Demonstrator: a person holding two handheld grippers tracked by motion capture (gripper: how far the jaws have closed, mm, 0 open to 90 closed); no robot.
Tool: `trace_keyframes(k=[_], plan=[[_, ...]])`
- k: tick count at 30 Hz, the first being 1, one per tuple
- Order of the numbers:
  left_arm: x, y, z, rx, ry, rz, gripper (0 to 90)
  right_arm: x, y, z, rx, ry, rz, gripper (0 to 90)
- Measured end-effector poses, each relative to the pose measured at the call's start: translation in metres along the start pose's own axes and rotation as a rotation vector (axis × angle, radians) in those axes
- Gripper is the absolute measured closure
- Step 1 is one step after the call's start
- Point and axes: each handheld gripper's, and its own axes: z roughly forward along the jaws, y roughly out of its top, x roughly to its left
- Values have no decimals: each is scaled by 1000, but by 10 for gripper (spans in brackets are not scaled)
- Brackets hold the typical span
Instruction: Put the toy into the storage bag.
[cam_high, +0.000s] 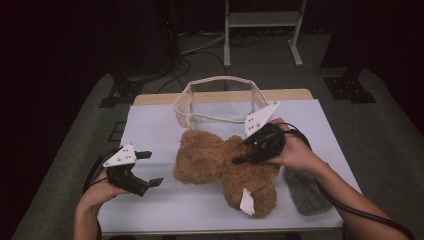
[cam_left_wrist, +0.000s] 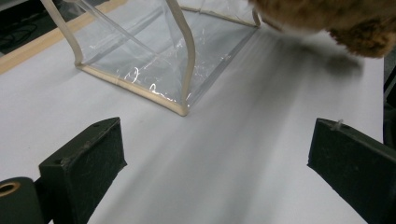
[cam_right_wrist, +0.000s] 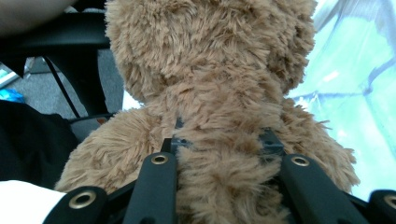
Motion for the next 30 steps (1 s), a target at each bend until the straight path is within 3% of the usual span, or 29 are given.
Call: trace_keyframes(k=[12, 20, 26, 30], plan=[[1, -1, -2, -5, 1, -6, 30, -7, 45, -36, -34, 19, 11, 676], [0, -1, -5, -9, 7, 1, 30, -15, 94, -60, -6, -7, -17, 675], [1, -2, -6, -19, 4, -6, 30, -21, 134, -85, -15, -24, -24, 675], [1, -2, -5, -7, 1, -1, 30, -28, 151, -94, -13, -29, -24, 675]])
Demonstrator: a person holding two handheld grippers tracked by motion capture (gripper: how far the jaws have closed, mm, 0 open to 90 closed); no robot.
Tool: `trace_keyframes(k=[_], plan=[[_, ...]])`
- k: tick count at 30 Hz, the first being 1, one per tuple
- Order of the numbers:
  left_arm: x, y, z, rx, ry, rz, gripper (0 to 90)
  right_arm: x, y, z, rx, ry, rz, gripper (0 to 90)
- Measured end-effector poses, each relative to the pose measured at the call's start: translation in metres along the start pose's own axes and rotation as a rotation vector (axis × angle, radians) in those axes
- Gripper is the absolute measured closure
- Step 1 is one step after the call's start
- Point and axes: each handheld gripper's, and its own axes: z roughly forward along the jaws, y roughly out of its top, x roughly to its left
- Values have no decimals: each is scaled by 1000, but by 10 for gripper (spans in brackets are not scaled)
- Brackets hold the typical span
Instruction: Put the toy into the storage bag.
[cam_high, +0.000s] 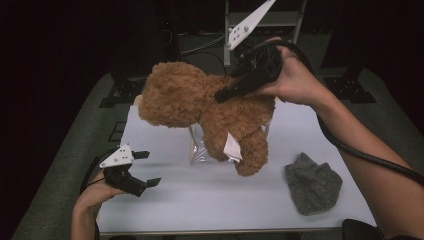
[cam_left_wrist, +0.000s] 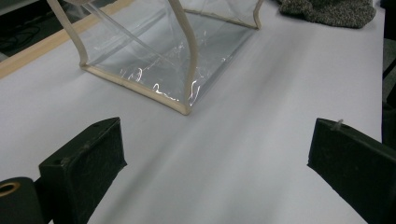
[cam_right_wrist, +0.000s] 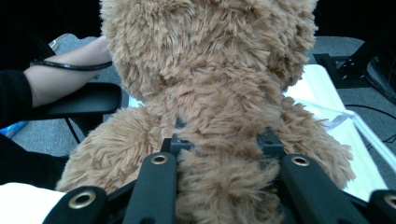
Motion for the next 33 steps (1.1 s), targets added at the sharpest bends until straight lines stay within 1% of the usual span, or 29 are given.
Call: trace_keyframes(k=[1, 5, 6, 10, 14, 16, 21, 26, 30, 33], plan=[[0, 0, 0, 0, 0, 3, 30, -2, 3, -1, 1, -4, 6, 675], [0, 0, -1, -4, 0, 3, 30, -9, 14, -6, 4, -22, 4, 675], [0, 0, -1, -3, -1, 6, 30, -12, 16, -7, 6, -22, 7, 675], [1, 0, -1, -4, -1, 2, 30, -22, 26, -11, 25, -48, 16, 675], [1, -1, 0, -1, -5, 2, 30, -33, 33, -14, 25, -58, 28, 675], [0, -1, -1, -2, -9, 4, 30, -40, 34, -14, 23, -60, 36, 674], [1, -2, -2, -3, -6, 1, 30, -62, 36, -12, 24, -82, 65, 674], [2, -4, -2, 3, -3, -3, 30, -86, 35, -5, 29, -92, 93, 674], [2, -5, -3, 3, -3, -10, 30, -100, 34, 1, 41, -103, 107, 674], [2, -6, -4, 5, -1, -11, 30, -113, 32, 7, 50, -105, 123, 674]])
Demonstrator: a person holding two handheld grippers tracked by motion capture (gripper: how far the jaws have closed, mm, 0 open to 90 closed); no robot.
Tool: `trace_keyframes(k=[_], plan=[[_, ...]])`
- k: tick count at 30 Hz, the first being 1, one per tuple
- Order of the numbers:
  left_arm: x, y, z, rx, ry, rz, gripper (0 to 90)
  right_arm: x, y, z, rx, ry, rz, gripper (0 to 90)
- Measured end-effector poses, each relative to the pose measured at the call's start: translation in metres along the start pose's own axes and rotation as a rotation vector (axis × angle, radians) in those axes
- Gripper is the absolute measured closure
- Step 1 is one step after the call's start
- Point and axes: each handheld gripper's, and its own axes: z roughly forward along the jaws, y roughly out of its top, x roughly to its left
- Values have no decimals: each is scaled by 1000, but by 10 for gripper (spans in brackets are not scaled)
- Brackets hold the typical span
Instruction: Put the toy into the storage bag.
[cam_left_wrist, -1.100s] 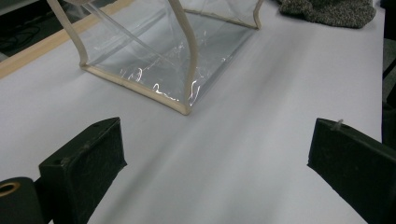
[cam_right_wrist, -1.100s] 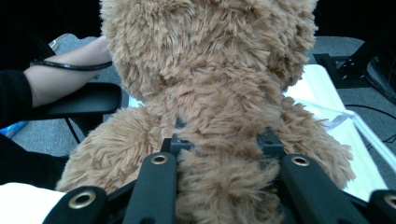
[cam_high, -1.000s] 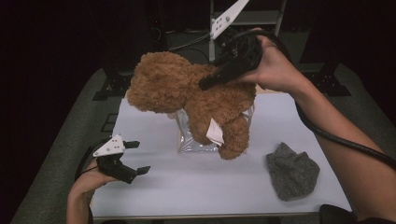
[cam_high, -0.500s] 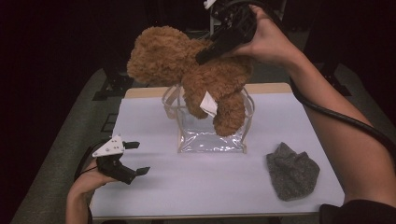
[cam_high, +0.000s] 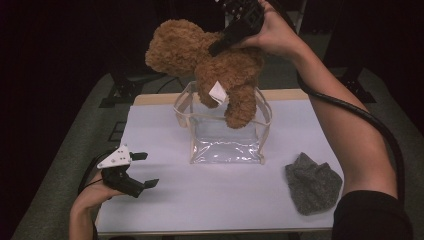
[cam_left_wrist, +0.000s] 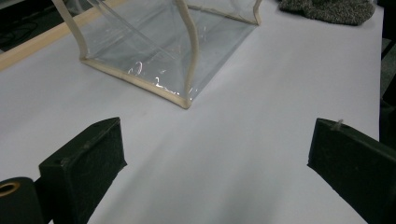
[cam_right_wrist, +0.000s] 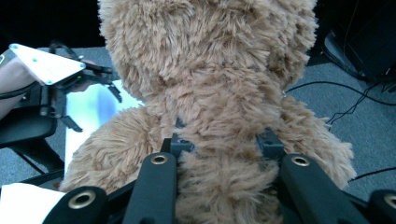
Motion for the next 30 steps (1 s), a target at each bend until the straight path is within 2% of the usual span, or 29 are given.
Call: trace_keyframes(k=[4, 11, 15, 18, 23, 30], plan=[[1, -1, -2, 0, 7, -4, 30, -17, -2, 8, 8, -1, 25, 674], [1, -4, -3, 4, 3, -15, 30, -44, -3, 15, 19, -35, 60, 674], [1, -5, -2, 10, 2, -18, 30, -49, -2, 19, 7, -40, 64, 674], [0, -6, -2, 7, -2, -20, 30, -46, 0, 23, 16, -38, 51, 674], [0, -6, -3, 11, 0, -19, 30, -26, 2, 30, 34, -36, -2, 673], [-3, -4, -2, 15, 0, -13, 30, -10, -3, 35, 32, 6, -17, 672]])
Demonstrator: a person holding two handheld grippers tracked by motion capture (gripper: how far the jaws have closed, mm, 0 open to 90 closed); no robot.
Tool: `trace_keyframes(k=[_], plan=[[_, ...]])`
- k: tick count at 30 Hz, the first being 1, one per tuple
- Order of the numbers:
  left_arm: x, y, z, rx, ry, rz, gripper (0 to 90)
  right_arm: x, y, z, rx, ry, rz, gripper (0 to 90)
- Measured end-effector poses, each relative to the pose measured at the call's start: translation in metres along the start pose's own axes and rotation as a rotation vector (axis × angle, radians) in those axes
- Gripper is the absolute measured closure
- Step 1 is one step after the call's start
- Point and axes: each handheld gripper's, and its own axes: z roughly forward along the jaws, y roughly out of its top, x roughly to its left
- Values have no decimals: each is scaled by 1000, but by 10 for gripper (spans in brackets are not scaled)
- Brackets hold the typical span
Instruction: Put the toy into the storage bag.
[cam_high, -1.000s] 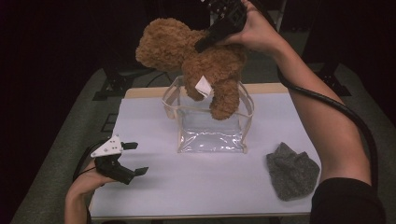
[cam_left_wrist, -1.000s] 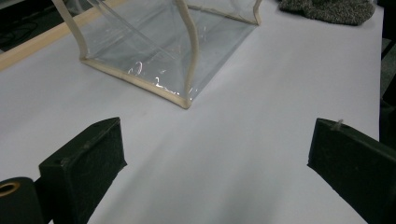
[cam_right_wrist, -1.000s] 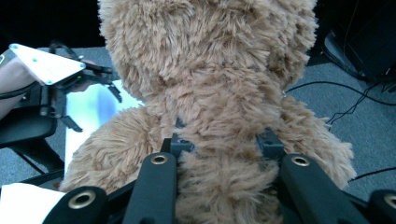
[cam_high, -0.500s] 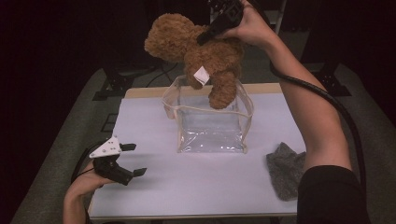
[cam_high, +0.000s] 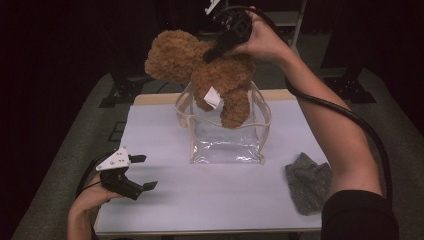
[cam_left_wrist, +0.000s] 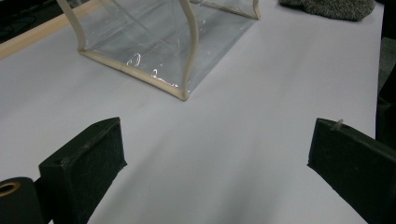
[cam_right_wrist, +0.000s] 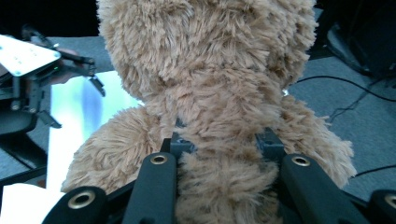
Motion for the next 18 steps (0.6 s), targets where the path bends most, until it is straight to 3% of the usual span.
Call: trace_keyframes(k=[4, 8, 14, 18], plan=[[0, 0, 1, 3, -1, 2, 30, -3, -7, 7, 9, 13, 9, 670], [0, -1, 1, -1, -2, -6, 30, -17, -18, 13, 23, -13, 41, 671], [2, -2, 1, 2, -1, -6, 30, -35, -33, 22, 30, -14, 91, 671], [2, -2, 0, 3, 1, -8, 30, -34, -44, 30, 47, -1, 91, 671]])
